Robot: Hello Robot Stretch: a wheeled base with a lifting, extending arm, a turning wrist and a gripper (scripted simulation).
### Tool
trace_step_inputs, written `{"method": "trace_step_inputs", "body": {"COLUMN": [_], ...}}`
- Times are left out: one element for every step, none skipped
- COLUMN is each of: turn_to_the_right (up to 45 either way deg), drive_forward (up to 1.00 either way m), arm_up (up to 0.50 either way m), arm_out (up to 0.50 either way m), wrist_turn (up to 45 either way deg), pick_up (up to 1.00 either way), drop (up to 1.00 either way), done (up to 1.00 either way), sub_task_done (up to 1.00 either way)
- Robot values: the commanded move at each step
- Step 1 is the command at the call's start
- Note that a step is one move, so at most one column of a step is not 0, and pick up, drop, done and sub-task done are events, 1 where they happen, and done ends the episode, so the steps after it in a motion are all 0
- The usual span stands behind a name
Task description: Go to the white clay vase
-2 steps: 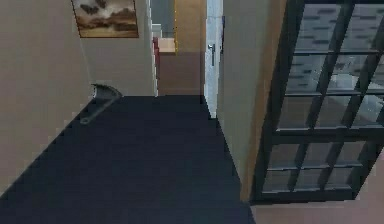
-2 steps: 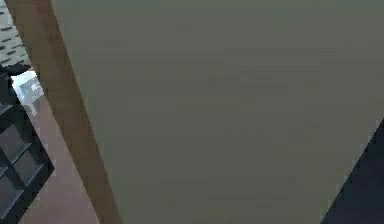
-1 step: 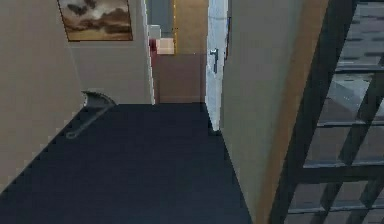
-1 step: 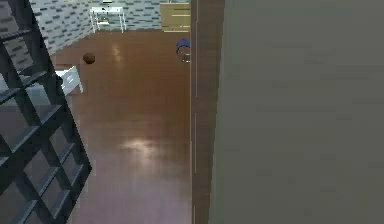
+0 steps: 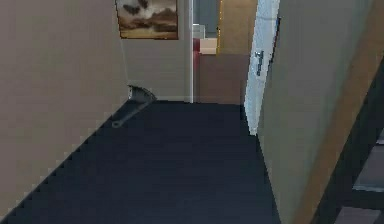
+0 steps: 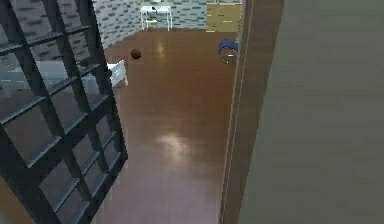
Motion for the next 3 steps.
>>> {"method": "trace_step_inputs", "body": {"turn_to_the_right": [0.0,0.0,-18.0], "drive_forward": [1.00,1.00,0.00], "arm_up": [0.00,0.00,0.00], "arm_out": [0.00,0.00,0.00], "wrist_turn": [0.0,0.0,0.0], "pick_up": [0.00,0.00,0.00], "drop": [0.00,0.00,0.00], "done": [0.00,0.00,0.00], "sub_task_done": [0.00,0.00,0.00]}}
